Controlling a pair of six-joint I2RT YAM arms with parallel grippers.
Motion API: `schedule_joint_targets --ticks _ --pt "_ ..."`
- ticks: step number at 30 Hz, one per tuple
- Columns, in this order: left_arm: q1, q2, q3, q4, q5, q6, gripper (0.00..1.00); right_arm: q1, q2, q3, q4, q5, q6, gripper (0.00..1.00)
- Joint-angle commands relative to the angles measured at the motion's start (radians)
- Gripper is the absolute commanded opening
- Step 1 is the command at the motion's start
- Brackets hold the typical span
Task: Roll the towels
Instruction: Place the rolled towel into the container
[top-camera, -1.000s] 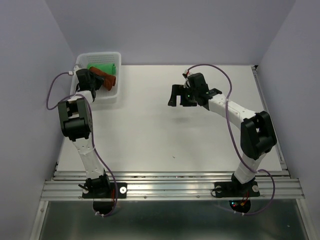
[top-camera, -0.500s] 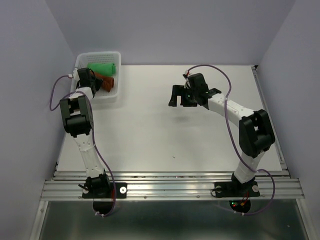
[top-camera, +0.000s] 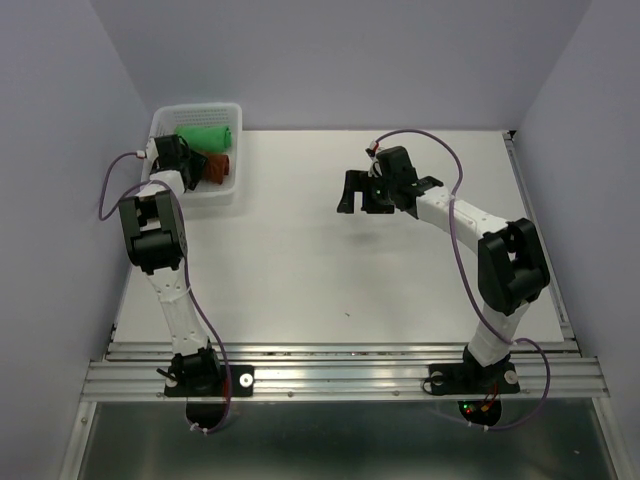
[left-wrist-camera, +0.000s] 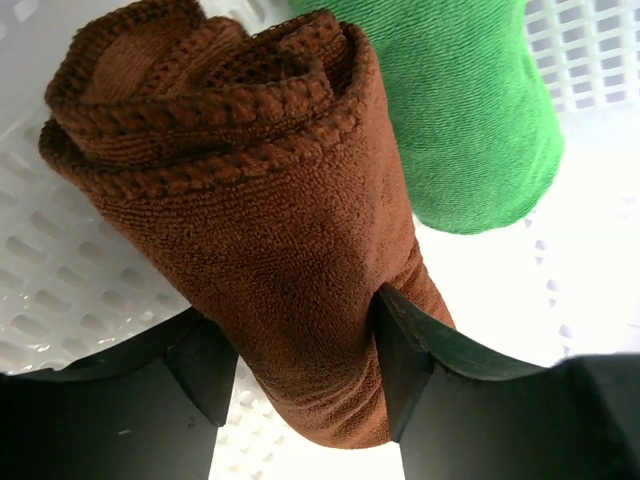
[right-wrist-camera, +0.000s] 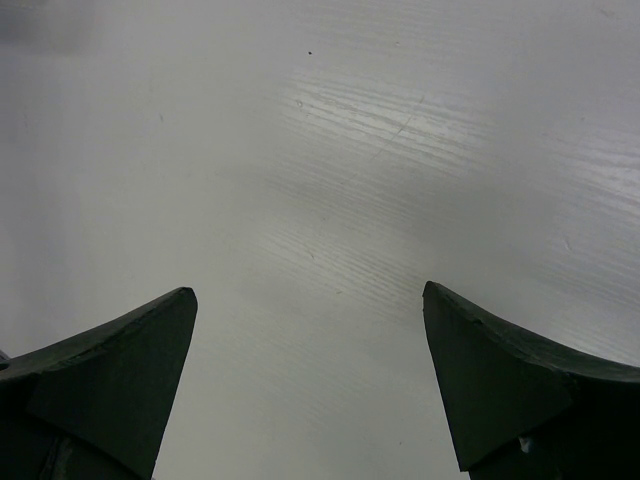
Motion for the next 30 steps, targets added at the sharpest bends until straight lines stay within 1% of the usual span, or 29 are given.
schedule_joint_targets --ticks 1,5,7,8,12,15,17,20,30 --pt "0.01 -0.046 0.062 -0.134 -0.015 0.005 0.68 -0.005 -0.008 0.041 0.003 -0.011 -0.012 1.0" --pt "0.01 -0.074 0.085 -0.197 -0.021 -0.011 0.75 -0.005 -0.017 0.035 0.003 -0.015 -0.017 1.0" --pt "0.01 -0.083 0.099 -0.228 -0.036 -0.012 0.77 -0.005 -0.022 0.032 0.003 -0.018 -0.018 1.0" --pt "0.01 -0.089 0.114 -0.245 -0.05 -0.012 0.8 -0.005 -0.027 0.03 0.003 -0.02 -0.021 1.0" --pt "0.012 -0.091 0.15 -0.322 -0.055 -0.008 0.84 -0.005 -0.037 0.024 0.003 -0.02 -0.024 1.0" --pt "0.015 -0.098 0.186 -0.384 -0.063 -0.018 0.84 -0.005 -0.048 0.018 0.005 -0.023 -0.029 1.0" --pt "0.015 -0.103 0.194 -0.395 -0.058 -0.02 0.85 -0.005 -0.051 0.013 0.005 -0.023 -0.032 1.0" --pt "0.016 -0.114 0.209 -0.418 -0.055 -0.025 0.89 -0.005 -0.059 0.007 0.006 -0.023 -0.038 1.0" --pt "0.016 -0.154 0.248 -0.494 -0.058 -0.006 0.91 -0.005 -0.073 -0.002 0.005 -0.047 -0.053 1.0"
